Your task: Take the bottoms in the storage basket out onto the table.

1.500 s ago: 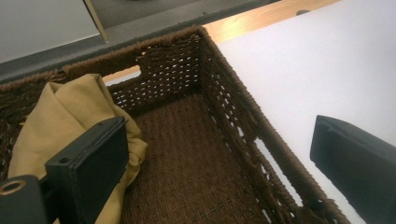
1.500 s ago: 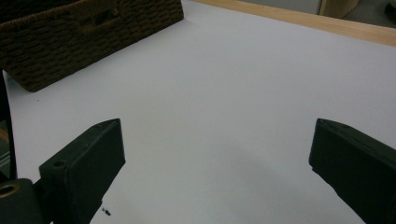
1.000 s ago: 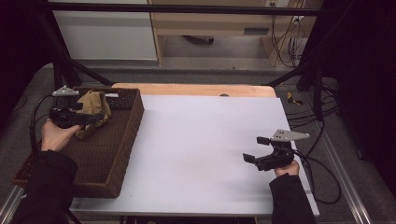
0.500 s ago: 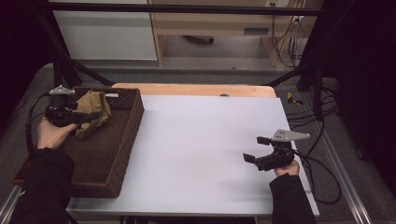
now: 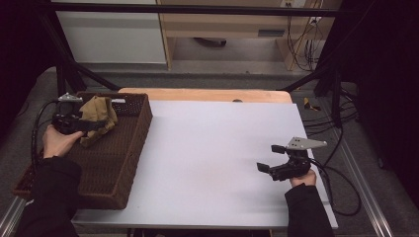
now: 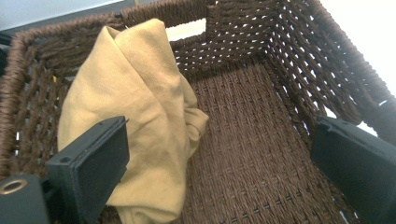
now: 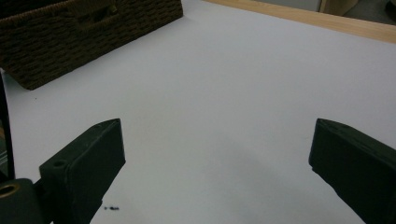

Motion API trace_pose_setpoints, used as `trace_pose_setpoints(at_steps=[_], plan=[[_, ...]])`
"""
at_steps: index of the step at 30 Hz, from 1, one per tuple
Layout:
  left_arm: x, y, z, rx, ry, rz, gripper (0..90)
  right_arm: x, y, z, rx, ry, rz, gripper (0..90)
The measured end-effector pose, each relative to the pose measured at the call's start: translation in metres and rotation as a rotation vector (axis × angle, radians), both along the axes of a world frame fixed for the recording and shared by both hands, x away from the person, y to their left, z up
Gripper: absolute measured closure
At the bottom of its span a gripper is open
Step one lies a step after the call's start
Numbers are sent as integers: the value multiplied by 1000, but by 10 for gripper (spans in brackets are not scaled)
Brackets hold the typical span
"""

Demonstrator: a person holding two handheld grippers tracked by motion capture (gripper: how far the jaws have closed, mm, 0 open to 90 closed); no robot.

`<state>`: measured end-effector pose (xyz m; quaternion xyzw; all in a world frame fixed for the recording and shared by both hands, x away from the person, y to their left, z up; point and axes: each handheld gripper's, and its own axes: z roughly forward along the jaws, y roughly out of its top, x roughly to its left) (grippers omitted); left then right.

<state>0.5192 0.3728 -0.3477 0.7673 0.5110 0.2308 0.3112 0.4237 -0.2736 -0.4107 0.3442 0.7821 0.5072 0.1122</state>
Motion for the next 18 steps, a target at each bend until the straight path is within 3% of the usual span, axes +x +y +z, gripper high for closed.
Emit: trace_pose_setpoints(at_steps=[8, 18], plan=[[8, 2, -14, 23, 34, 25, 49, 0, 0, 0, 3, 1, -3, 42], [14, 7, -25, 13, 67, 53, 84, 0, -1, 0, 3, -2, -2, 42]])
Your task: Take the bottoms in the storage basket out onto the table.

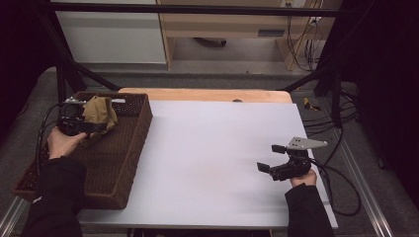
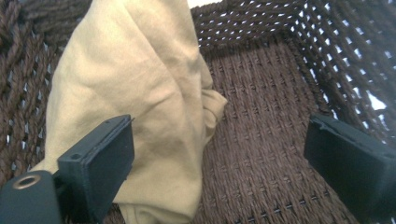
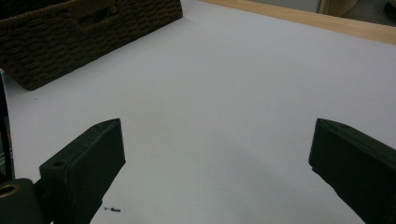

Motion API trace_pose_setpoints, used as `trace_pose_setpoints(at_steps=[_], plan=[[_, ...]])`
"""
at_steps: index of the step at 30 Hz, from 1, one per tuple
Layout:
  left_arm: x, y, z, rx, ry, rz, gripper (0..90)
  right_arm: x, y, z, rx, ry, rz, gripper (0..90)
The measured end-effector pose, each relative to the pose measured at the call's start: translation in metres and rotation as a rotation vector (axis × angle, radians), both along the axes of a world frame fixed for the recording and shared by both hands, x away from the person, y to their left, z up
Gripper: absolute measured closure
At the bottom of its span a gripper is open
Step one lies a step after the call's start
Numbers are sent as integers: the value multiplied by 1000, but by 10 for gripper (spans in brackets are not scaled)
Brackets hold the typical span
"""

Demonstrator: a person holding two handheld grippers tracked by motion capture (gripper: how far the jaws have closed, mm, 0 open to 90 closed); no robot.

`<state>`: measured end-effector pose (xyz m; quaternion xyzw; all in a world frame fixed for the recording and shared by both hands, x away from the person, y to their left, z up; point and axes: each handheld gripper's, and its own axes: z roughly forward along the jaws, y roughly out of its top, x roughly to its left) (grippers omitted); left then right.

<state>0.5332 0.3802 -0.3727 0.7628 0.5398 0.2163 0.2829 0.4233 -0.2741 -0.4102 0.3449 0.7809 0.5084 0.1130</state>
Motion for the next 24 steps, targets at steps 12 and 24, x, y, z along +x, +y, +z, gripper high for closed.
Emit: trace_pose_setpoints(at_steps=[12, 24], plan=[[7, 8, -17, 36, 72, 67, 134, 0, -1, 1, 0, -2, 4, 41], [9, 7, -26, 90, 121, 95, 302, 0, -1, 0, 0, -1, 4, 42]])
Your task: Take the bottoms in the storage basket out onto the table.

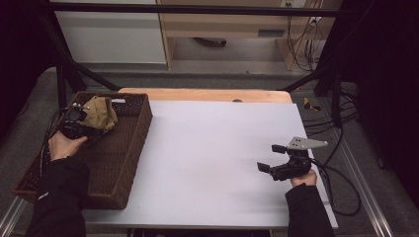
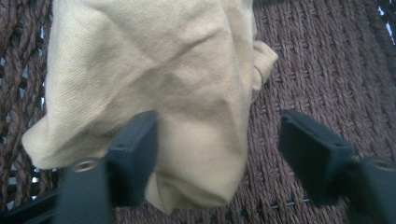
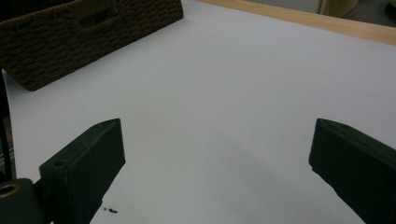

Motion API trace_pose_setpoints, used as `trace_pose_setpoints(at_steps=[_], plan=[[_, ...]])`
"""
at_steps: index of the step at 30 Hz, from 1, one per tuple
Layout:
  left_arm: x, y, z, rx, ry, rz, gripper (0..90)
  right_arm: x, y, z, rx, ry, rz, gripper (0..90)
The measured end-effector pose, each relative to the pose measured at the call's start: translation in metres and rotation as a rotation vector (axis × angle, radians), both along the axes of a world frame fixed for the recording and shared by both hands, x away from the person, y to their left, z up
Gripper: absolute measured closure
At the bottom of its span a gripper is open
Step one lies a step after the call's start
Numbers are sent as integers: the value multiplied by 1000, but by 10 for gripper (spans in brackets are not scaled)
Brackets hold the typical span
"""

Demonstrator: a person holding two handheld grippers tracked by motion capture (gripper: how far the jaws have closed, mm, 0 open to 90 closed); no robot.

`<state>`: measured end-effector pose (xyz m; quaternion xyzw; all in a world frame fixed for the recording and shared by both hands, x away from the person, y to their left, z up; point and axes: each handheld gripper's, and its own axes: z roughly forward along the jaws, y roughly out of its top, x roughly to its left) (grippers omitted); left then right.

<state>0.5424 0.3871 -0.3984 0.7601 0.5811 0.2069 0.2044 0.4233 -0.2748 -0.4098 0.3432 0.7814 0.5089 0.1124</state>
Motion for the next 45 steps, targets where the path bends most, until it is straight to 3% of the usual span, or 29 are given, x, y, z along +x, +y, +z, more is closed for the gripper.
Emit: trace_pose_setpoints(at_steps=[8, 12, 21, 28, 45], plan=[[0, 0, -2, 26, 17, 19, 518, 0, 0, 0, 1, 0, 0, 41], [-1, -5, -3, 68, 24, 9, 600, 0, -1, 1, 8, -3, -1, 42], [-2, -6, -1, 76, 24, 1, 808, -1, -1, 1, 10, -3, 1, 42], [-5, -6, 4, 69, 10, -4, 843, -1, -1, 1, 9, -3, 0, 42], [-15, -3, 20, -2, -47, -17, 851, -1, -1, 1, 8, -5, 2, 41]])
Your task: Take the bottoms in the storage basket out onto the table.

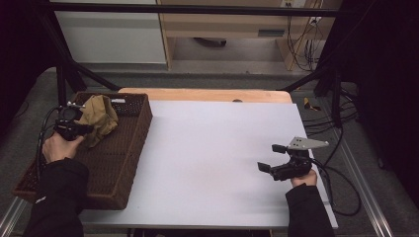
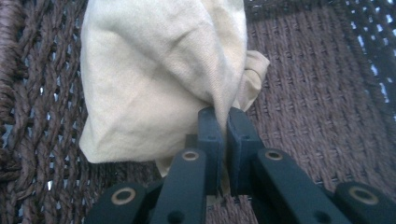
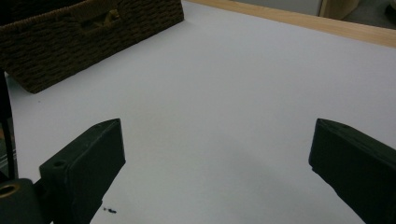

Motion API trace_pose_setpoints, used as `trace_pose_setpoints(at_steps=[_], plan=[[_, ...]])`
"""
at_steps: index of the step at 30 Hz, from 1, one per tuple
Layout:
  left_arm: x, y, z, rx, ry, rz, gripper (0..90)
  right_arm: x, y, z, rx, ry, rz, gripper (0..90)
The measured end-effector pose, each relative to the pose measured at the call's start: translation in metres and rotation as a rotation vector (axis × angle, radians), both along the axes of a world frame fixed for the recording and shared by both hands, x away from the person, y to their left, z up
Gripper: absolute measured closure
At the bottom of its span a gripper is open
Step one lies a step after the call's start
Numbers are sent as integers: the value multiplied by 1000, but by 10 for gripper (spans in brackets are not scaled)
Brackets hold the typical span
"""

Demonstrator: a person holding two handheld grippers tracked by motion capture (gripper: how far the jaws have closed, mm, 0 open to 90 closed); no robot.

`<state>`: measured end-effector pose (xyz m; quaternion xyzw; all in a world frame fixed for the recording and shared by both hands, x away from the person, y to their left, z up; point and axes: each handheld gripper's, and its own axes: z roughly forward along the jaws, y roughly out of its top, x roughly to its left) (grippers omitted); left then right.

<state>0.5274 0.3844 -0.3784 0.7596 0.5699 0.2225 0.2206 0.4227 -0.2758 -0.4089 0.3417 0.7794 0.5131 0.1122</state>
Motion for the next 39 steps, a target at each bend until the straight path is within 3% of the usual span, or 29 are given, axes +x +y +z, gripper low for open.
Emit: trace_pose_setpoints(at_steps=[8, 12, 17, 30, 39], plan=[[-5, -1, 5, -19, -20, 2, 851, 0, 0, 0, 2, -1, -1, 42], [-9, -4, 8, -6, -42, -10, 850, 0, 0, 0, 2, 1, -1, 41], [-10, -4, 9, -19, -40, -17, 851, 0, 0, 0, 3, 1, -2, 41], [-19, -2, 16, -80, -93, -11, 857, 0, 0, 1, 8, -1, -2, 42], [-24, -4, 25, -94, -123, -28, 858, 0, 0, 1, 7, 1, -3, 41]])
